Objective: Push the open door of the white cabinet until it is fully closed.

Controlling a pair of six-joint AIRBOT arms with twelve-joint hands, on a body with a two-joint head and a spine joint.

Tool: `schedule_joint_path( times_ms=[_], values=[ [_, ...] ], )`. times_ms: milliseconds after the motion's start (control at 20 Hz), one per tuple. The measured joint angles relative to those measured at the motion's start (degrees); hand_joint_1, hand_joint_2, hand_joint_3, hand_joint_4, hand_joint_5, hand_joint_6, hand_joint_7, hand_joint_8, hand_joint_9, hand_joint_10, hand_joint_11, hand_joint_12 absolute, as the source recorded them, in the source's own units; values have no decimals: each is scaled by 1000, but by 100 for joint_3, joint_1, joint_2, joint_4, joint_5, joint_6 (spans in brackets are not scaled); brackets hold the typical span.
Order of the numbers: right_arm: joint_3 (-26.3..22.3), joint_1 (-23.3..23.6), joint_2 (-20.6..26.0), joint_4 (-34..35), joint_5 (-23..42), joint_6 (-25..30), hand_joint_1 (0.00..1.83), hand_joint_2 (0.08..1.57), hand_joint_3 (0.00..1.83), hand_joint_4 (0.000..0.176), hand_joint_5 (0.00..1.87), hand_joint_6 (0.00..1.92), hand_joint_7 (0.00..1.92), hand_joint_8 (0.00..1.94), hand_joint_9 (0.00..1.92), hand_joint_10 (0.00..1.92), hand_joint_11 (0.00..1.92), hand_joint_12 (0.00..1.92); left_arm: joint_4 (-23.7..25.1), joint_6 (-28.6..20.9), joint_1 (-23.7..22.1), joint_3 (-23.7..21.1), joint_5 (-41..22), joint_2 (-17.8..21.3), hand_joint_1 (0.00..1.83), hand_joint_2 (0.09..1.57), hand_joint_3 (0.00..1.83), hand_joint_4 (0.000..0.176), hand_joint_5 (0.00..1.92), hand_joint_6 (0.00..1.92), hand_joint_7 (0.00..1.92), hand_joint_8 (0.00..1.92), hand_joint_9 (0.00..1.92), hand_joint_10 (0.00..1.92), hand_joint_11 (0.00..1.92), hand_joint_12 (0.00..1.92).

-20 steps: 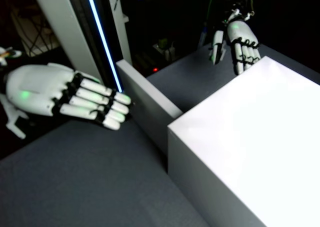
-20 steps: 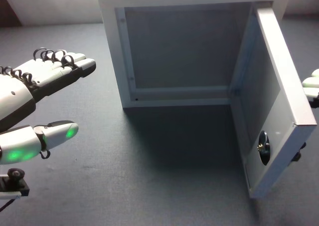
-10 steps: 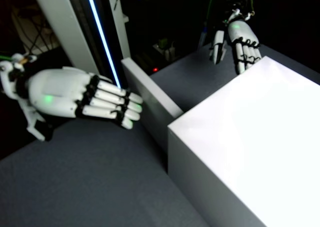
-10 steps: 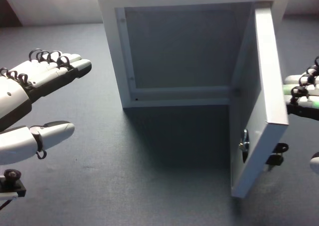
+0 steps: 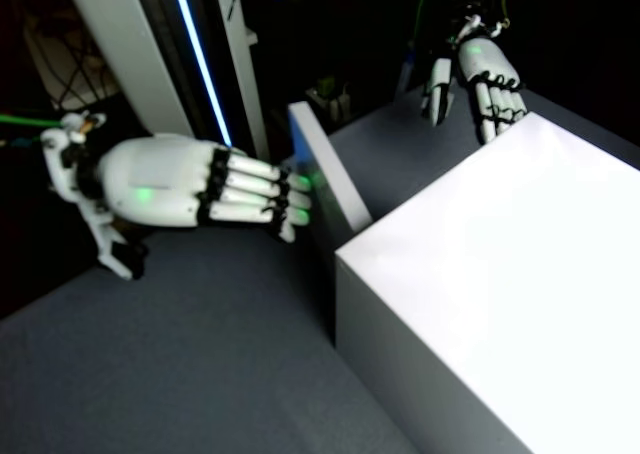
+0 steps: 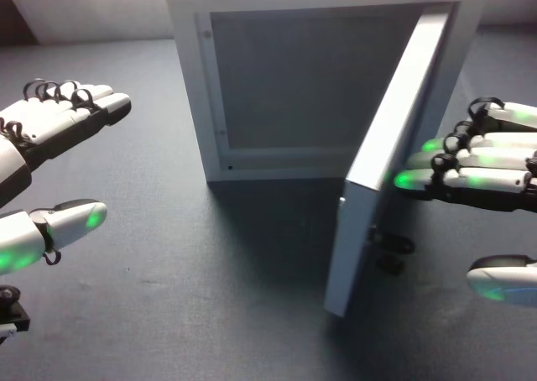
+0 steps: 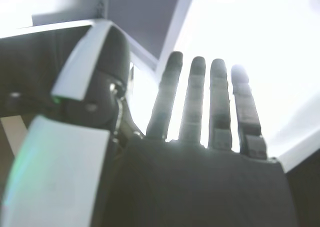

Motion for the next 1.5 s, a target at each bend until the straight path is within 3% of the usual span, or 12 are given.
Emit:
schedule_joint_path(
  times_ms=[50, 200, 400, 500, 550, 850, 1100, 1250, 1300, 1350, 1400, 1500],
  values=[
    [48, 83, -68, -87, -33, 15, 70, 1356, 2, 0, 260, 0, 276, 0, 298, 1, 0, 1088, 4, 0, 13, 0, -13, 0, 393, 1399, 2, 0, 60, 1, 0, 0, 0, 0, 0, 0],
    [157, 284, -269, -210, -160, 131, 178, 1343, 0, 0, 297, 17, 306, 9, 314, 16, 0, 1333, -13, 2, 35, 0, -46, 0, 433, 1395, 0, 0, 70, 3, 0, 0, 0, 0, 0, 0],
    [278, 487, -568, -350, -310, 151, 200, 1337, 0, 0, 296, 14, 284, 1, 275, 3, 0, 1239, -184, 28, 225, -33, -212, 2, 380, 1400, 2, 0, 64, 0, 0, 0, 0, 0, 0, 0],
    [358, 629, -715, -393, -369, 157, 175, 1336, 0, 0, 240, 5, 243, 0, 241, 8, 0, 958, -286, 26, 424, -37, -334, 2, 388, 1401, 2, 0, 65, 1, 0, 0, 0, 0, 0, 0],
    [393, 671, -776, -398, -396, 157, 171, 1331, 0, 0, 232, 4, 246, 3, 256, 20, 0, 941, -350, 28, 505, -44, -389, 2, 371, 1401, 2, 0, 56, 0, 0, 0, 0, 0, 0, 0],
    [614, 953, -1191, -507, -719, 168, 136, 1360, 7, 0, 200, 0, 185, 0, 217, 18, 0, 990, -625, 39, 774, -107, -704, 13, 337, 1410, 2, 0, 40, 0, 0, 0, 0, 0, 0, 0],
    [841, 1252, -1541, -496, -955, 170, 314, 1309, 0, 0, 129, 1, 164, 1, 159, 0, 0, 1118, -678, 37, 798, -107, -796, 13, 311, 1410, 0, 0, 30, 0, 0, 0, 0, 0, 0, 0],
    [905, 1333, -1652, -492, -1080, 153, 365, 1277, 0, 0, 136, 5, 186, 6, 179, 9, 0, 1016, -675, 39, 804, -107, -789, 15, 294, 1406, 0, 0, 34, 1, 0, 0, 0, 0, 0, 0],
    [964, 1381, -1716, -501, -1143, 146, 230, 1311, 2, 0, 83, 1, 100, 1, 133, 1, 0, 680, -686, 39, 809, -107, -798, 20, 292, 1402, 0, 0, 25, 0, 0, 0, 0, 0, 0, 0],
    [975, 1423, -1746, -494, -1182, 138, 230, 1311, 2, 0, 83, 1, 100, 1, 133, 1, 0, 680, -682, 37, 809, -107, -813, 20, 292, 1402, 0, 0, 25, 0, 0, 0, 0, 0, 0, 0],
    [1019, 1478, -1786, -492, -1204, 131, 148, 1306, 0, 0, 30, 0, 50, 0, 92, 2, 0, 450, -669, 39, 809, -107, -822, 20, 296, 1398, 0, 0, 19, 0, 0, 0, 0, 0, 0, 0],
    [1029, 1519, -1832, -352, -1244, -26, 106, 1313, 0, 0, 1, 0, 1, 0, 38, 0, 0, 301, -669, 39, 809, -107, -826, 42, 296, 1397, 0, 0, 20, 1, 0, 0, 0, 0, 0, 0]
  ],
)
